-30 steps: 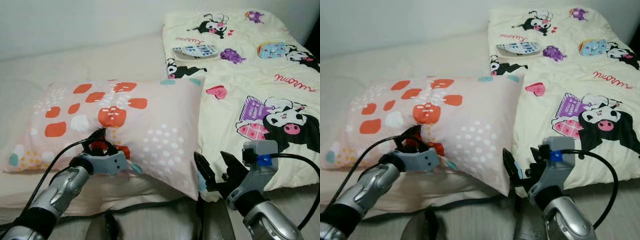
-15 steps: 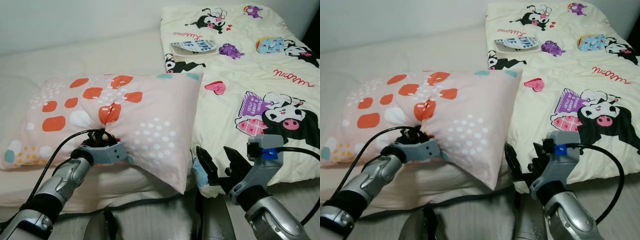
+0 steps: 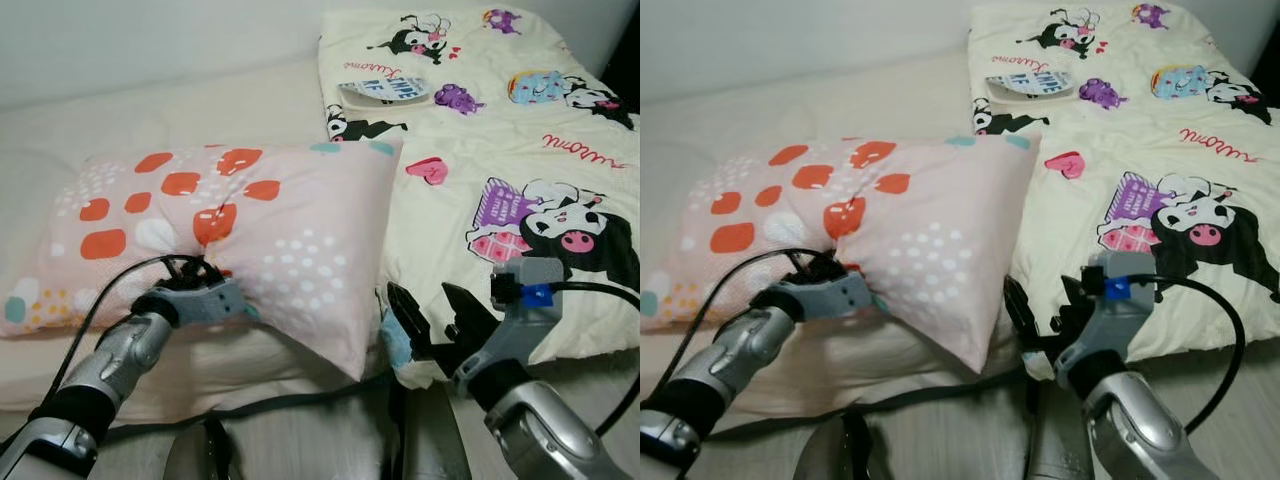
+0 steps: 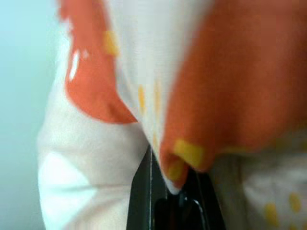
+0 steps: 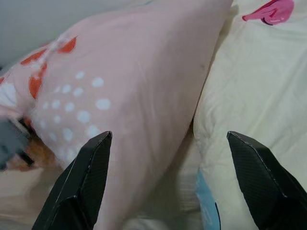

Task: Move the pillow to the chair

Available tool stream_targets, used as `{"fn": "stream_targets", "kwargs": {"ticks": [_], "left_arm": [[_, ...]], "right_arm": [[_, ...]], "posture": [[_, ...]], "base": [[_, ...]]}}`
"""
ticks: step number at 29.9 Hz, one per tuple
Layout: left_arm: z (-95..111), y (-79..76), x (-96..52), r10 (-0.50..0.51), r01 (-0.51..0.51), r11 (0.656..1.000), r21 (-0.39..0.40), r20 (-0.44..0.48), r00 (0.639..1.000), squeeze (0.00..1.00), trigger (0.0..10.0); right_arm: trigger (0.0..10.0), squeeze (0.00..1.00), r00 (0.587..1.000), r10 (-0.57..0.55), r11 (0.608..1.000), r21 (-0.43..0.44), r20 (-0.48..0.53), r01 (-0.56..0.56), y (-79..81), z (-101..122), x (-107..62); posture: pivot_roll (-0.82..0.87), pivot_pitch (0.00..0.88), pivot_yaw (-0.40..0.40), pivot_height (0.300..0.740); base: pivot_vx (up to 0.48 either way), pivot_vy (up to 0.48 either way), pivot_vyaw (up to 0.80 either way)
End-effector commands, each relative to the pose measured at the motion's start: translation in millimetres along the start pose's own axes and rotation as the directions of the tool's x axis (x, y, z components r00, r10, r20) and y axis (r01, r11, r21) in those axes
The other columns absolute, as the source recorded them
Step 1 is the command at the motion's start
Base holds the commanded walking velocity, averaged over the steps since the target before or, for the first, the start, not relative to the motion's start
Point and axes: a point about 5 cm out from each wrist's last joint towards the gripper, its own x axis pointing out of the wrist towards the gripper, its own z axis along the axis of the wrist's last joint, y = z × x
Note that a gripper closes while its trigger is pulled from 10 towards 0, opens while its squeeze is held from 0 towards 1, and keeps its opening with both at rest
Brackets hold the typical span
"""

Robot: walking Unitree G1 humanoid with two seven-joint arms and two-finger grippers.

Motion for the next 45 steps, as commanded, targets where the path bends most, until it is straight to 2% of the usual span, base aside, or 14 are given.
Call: {"fn": "stream_targets", "kwargs": {"ticks": [1, 3, 6, 8, 13, 16, 18, 22, 27, 37, 38, 39, 40, 45], "left_arm": [[-4, 16.8, 2.0, 0.074, -0.078, 0.992, -0.098, -0.047, 0.996, 0.00, 0.0], [13, 39.5, 10.2, 0.186, -0.188, 0.930, -0.315, -0.035, 0.982, 0.00, 0.0], [23, 50.4, 12.8, 0.233, -0.220, 0.894, -0.390, -0.014, 0.972, 0.00, 0.0], [43, 68.8, 11.0, 0.298, -0.245, 0.835, -0.493, 0.031, 0.954, 0.00, 0.0], [51, 82.1, 5.4, 0.335, -0.253, 0.801, -0.543, 0.056, 0.940, 0.00, 0.0], [55, 110.6, -3.1, 0.410, -0.306, 0.736, -0.604, 0.038, 0.911, 0.00, 0.0], [55, 118.6, -6.3, 0.429, -0.318, 0.714, -0.624, 0.031, 0.903, 0.00, 0.0], [61, 130.0, -18.6, 0.448, -0.327, 0.708, -0.626, 0.040, 0.893, 0.00, 0.0], [68, 112.6, -47.8, 0.441, -0.339, 0.661, -0.669, -0.020, 0.897, 0.00, 0.0], [80, 77.8, -55.0, 0.373, -0.297, 0.660, -0.690, -0.042, 0.927, 0.00, 0.0], [83, 70.5, -53.2, 0.359, -0.282, 0.668, -0.689, -0.034, 0.933, 0.00, 3.8], [85, 66.1, -51.7, 0.349, -0.272, 0.673, -0.688, -0.029, 0.937, 0.00, 3.8], [87, 61.6, -50.6, 0.342, -0.265, 0.674, -0.690, -0.027, 0.939, 0.00, 10.0], [94, 57.6, -50.1, 0.334, -0.260, 0.661, -0.704, -0.034, 0.942, 0.00, 10.0]], "right_arm": [[10.0, 0.00, 0.999, 0.026, 0.999, 0.021, -0.019, -0.026, 3.0, -4, 2.0], [10.0, 0.00, 0.999, 0.043, 0.999, 0.033, -0.022, -0.042, 3.2, -6, 6.2], [10.0, 0.00, 0.998, 0.052, 0.998, 0.039, -0.024, -0.051, 3.1, -7, 9.3], [10.0, 0.00, 0.997, 0.076, 0.996, 0.044, -0.029, -0.075, 3.5, -11, 17.8], [10.0, 0.00, 0.995, 0.098, 0.994, 0.042, -0.027, -0.097, 3.6, -12, 26.4], [10.0, 0.00, 0.991, 0.135, 0.990, 0.043, -0.011, -0.135, 5.7, -9, 42.0], [10.0, 0.00, 0.988, 0.156, 0.987, 0.047, -0.003, -0.156, 7.8, -9, 45.2], [10.0, 0.00, 0.978, 0.208, 0.977, 0.053, 0.010, -0.209, 12.7, -10, 50.7], [10.0, 0.00, 0.965, 0.262, 0.964, 0.048, 0.002, -0.262, 12.6, -22, 61.7], [10.0, 0.00, 0.956, 0.293, 0.956, 0.030, 0.005, -0.293, 10.3, -28, 75.4], [10.0, 0.00, 0.953, 0.303, 0.953, 0.023, 0.008, -0.303, 10.3, -28, 79.5], [10.0, 0.00, 0.951, 0.310, 0.951, 0.018, 0.009, -0.310, 10.0, -29, 82.2], [10.0, 0.00, 0.949, 0.314, 0.949, 0.013, 0.014, -0.314, 9.6, -28, 84.3], [10.0, 0.00, 0.945, 0.327, 0.945, -0.002, 0.034, -0.327, 8.2, -26, 88.9]], "posture": [[-0.12, 0.199, 0.114, 0.382], [-0.11, 0.185, 0.106, 0.382], [-0.09, 0.163, 0.094, 0.382], [-0.07, 0.126, 0.077, 0.382], [-0.05, 0.100, 0.063, 0.382], [-0.02, 0.061, 0.046, 0.382], [0.00, 0.046, 0.039, 0.382], [0.03, 0.017, 0.026, 0.391], [0.06, 0.000, 0.021, 0.416], [0.09, 0.000, -0.019, 0.440], [0.09, 0.000, -0.027, 0.445], [0.09, 0.000, -0.029, 0.450], [0.08, 0.000, -0.037, 0.455], [0.08, 0.000, -0.051, 0.465]], "base": [[0.000, 0.000, 0.00], [0.000, 0.000, 0.00], [0.000, 0.000, 0.00], [0.000, 0.000, 0.00], [0.000, 0.000, 0.00], [0.000, 0.000, 0.00], [0.000, 0.000, 0.00], [0.000, 0.000, 0.00], [0.000, 0.000, 0.00], [0.000, 0.000, 0.00], [0.000, 0.000, 0.00], [0.000, 0.000, 0.00], [0.000, 0.000, 0.00], [0.000, 0.000, 0.00]]}}
